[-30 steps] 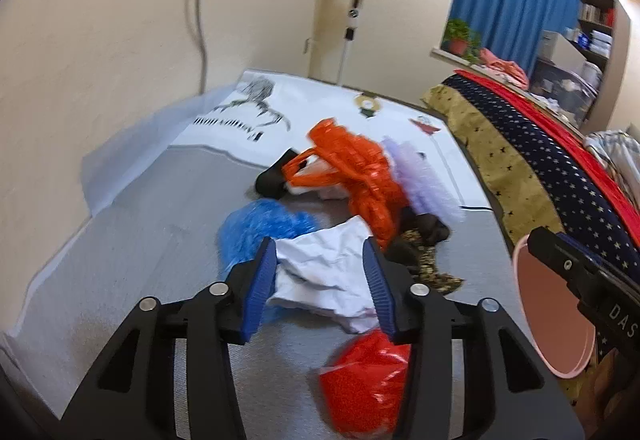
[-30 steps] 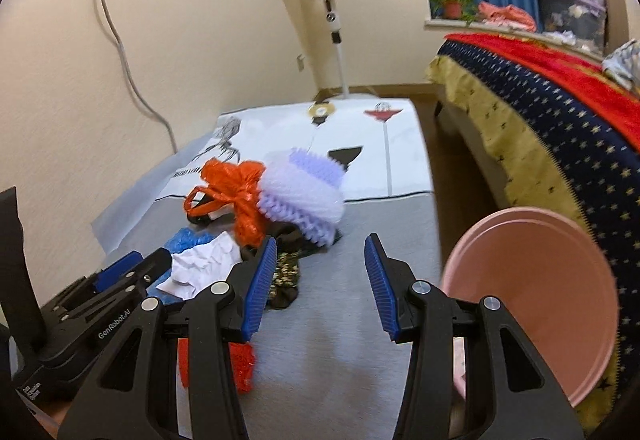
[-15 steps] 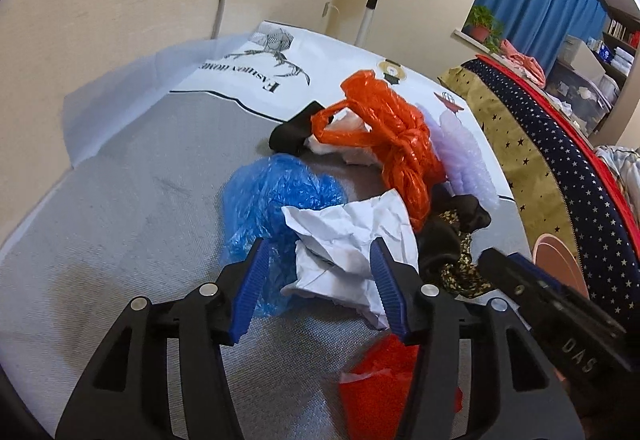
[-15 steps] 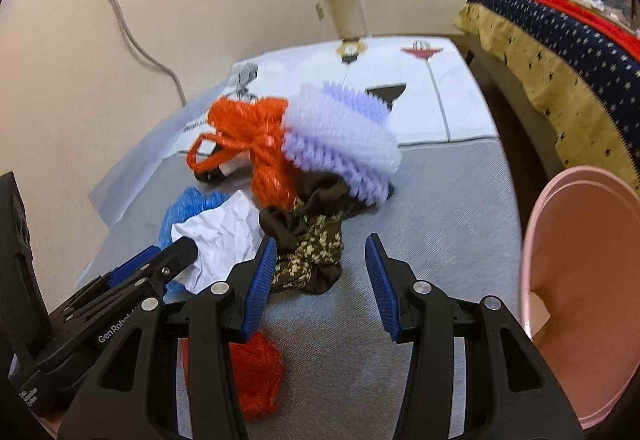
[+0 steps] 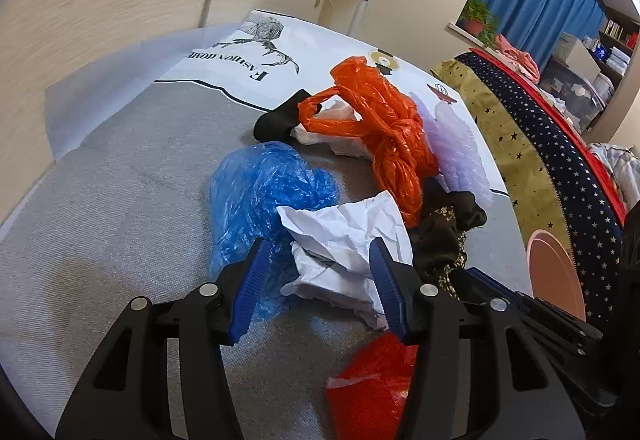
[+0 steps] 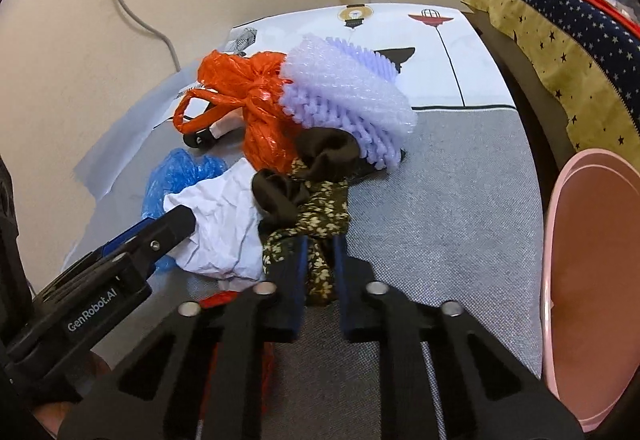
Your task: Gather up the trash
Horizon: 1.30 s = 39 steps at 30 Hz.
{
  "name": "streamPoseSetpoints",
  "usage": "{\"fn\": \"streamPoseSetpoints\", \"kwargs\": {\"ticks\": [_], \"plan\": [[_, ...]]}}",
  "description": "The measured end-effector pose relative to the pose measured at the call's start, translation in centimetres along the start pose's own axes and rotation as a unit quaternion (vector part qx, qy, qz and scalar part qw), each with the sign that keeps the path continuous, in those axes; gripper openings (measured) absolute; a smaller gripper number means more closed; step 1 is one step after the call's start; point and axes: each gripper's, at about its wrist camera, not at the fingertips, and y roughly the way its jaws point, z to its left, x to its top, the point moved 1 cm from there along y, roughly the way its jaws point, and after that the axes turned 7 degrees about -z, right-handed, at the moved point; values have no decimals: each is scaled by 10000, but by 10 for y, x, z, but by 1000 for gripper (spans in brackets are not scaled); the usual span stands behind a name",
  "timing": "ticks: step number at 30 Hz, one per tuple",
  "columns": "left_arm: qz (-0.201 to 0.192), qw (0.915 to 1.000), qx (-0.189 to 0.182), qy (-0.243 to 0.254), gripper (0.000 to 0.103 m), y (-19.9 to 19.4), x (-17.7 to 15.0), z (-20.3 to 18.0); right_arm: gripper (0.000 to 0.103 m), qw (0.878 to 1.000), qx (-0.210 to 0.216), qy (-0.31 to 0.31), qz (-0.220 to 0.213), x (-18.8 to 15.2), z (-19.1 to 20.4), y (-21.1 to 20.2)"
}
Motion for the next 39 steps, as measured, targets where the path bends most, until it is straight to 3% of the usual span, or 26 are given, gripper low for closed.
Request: {"fn": "streamPoseSetpoints", "kwargs": {"ticks": [6,8,12,19,22,23,24,26,37,39], "plan": [[-142,9998,-66,77,16,-9,6,-5,3,9996,-74,-46,-275,6,1,-18],[-205,9997,-85,130,14,-13,7,-8,3,9993,-82,-52,-368,8,0,-26],[-336,9990,-135,267,0,-23,9,-16,3,9983,-131,-81,-554,10,-3,-44],[-674,9966,-186,427,0,-50,16,-24,3,9960,-242,17,-858,11,-15,-79],[-517,9983,-177,195,2,-48,12,-15,3,9955,-276,61,-909,7,-19,-90],[-458,9988,-141,131,11,-46,9,-12,3,9953,-285,69,-922,6,-21,-94],[-403,9991,-138,82,27,-44,6,-10,3,9952,-293,72,-930,5,-21,-97],[-347,9993,-125,-24,44,-41,2,-8,3,9950,-310,63,-946,2,-23,-102],[-97,9991,-225,-350,45,-20,-4,-7,3,9941,-421,43,-994,-2,-32,-112],[-87,9989,-292,-357,37,-19,-3,-8,3,9940,-432,-1,-1008,-2,-31,-112]]}}
